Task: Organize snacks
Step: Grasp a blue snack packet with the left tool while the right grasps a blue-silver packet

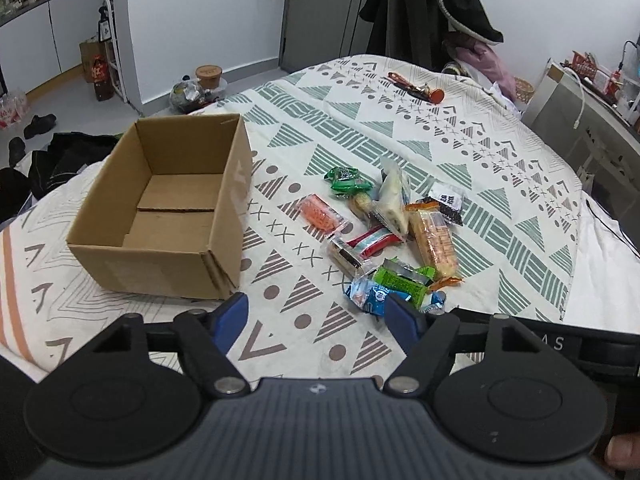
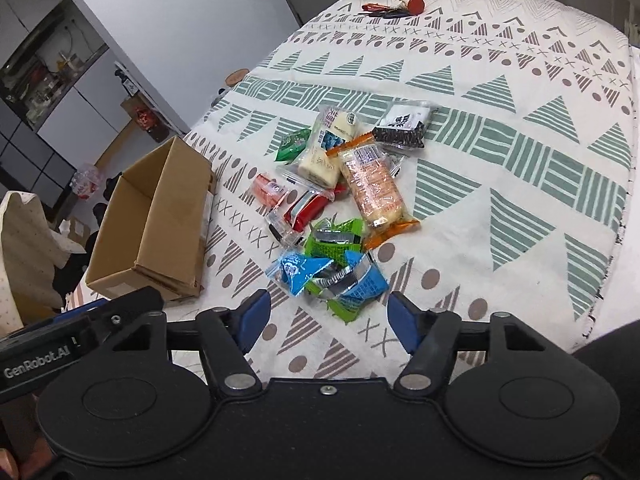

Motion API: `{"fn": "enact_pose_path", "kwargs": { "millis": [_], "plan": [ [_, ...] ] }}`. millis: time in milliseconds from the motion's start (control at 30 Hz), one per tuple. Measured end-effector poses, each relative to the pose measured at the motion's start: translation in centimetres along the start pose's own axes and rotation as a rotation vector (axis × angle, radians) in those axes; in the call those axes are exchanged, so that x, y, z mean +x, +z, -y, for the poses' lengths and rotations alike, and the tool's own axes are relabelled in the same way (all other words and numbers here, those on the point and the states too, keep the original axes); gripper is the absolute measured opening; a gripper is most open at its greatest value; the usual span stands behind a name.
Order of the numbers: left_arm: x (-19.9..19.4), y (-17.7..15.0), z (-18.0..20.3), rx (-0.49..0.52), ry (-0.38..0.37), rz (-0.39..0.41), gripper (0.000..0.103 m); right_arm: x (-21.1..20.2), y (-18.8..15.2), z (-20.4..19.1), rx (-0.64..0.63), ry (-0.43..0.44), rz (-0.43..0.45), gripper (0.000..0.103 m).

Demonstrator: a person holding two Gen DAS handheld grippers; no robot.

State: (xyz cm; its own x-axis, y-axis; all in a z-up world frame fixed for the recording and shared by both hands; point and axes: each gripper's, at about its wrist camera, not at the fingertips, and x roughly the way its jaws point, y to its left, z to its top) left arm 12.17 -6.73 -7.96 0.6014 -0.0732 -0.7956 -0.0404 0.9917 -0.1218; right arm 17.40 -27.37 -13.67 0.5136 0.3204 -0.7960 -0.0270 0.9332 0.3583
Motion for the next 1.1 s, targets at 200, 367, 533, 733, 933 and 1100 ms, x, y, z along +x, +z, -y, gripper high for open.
{"fn": "enact_pose_path", "kwargs": {
  "millis": [200, 367, 533, 733, 933, 1100],
  "plan": [
    [2.1, 0.6, 0.5, -0.019, 0.0, -0.022, 0.071, 2.1, 0.7, 0.6, 0.034, -0.004, -0.038, 0.062],
    [3.9, 0.7, 1.0, -0.023, 0.008, -0.047, 0.07, 4.2, 1.0, 1.1, 0.076, -0.018, -0.087, 0.062],
    [5.7, 0.5, 1.1, -0.034, 0.024, -0.076, 0.069, 6.5, 1.1, 1.4, 0.083, -0.029, -0.136, 0.049],
    [7.0, 0.6, 1.2, -0.043, 0.03, -0.096, 0.069, 8.3, 1.5, 1.9, 0.118, -0.028, -0.158, 0.033],
    [8.4, 0.8, 1.6, -0.047, 0.03, -0.112, 0.066, 7.9, 2.1, 3.0, 0.173, -0.022, -0.101, 0.03],
    [9.5, 0.8, 2.5, -0.041, 0.019, -0.122, 0.064, 7.0, 2.4, 3.8, 0.216, -0.039, -0.043, 0.03]
  ]
}}
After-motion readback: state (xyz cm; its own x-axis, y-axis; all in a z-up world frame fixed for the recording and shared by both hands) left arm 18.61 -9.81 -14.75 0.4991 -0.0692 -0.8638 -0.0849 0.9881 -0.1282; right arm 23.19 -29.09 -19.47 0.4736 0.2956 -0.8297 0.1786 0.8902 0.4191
